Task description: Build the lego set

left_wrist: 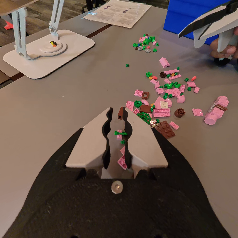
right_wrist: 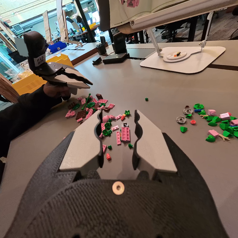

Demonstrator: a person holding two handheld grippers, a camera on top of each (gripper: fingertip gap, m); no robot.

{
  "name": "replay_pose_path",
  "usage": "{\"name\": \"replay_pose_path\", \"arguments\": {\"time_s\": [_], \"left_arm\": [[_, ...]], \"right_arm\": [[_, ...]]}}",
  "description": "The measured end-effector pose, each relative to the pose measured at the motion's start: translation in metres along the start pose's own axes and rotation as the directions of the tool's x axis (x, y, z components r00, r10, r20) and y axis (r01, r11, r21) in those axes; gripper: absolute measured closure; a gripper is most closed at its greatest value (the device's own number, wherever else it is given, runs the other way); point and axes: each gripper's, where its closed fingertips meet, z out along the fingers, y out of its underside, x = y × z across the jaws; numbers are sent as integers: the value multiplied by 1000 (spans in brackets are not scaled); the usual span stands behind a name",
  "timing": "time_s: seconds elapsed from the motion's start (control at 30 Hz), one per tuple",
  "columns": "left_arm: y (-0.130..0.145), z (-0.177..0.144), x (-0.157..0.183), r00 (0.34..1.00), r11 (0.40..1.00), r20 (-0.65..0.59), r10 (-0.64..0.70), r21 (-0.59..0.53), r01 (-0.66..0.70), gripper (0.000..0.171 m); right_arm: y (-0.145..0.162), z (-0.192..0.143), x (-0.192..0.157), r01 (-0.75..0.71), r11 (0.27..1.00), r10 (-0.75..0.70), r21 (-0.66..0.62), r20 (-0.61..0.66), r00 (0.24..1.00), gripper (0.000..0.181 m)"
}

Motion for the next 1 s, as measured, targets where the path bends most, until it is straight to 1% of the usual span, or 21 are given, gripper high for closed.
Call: {"name": "replay_pose_path", "arguments": {"time_s": [0.17,0.33,0.47,0.53,0.63,0.73,0.77,0.87,0.93,1.0], "left_arm": [[2,1,1,1000,1000,4,12,-11,-12,159],[3,5,7,999,999,-6,45,-23,-45,160],[-6,5,20,996,997,-34,82,7,-82,161],[-10,10,32,992,993,-46,120,-1,-120,161],[-10,29,52,986,985,-75,148,-81,-154,158],[-4,50,58,990,972,-60,124,-192,-134,167],[-3,55,60,992,970,-69,108,-209,-120,165],[-6,65,68,991,973,-114,74,-211,-97,161],[-1,70,68,991,960,-107,77,-261,-103,157],[5,75,65,992,943,-81,96,-312,-117,160]], "right_arm": [[-5,-3,1,7,1000,-7,24,-12,1000,135],[-4,-2,1,14,1000,-13,22,-14,1000,134],[-3,-1,0,30,999,-30,12,-20,999,134],[-3,0,-2,31,999,-31,13,-13,999,135],[-2,1,-4,22,1000,-22,12,-4,1000,135],[-3,2,-6,18,1000,-18,16,6,1000,135],[-3,1,-7,17,1000,-17,19,9,1000,135],[-9,-1,-13,12,999,-13,41,26,1000,135],[-12,-3,-16,10,998,-12,56,34,999,135],[-16,-5,-17,11,998,-14,70,36,999,134]]}}
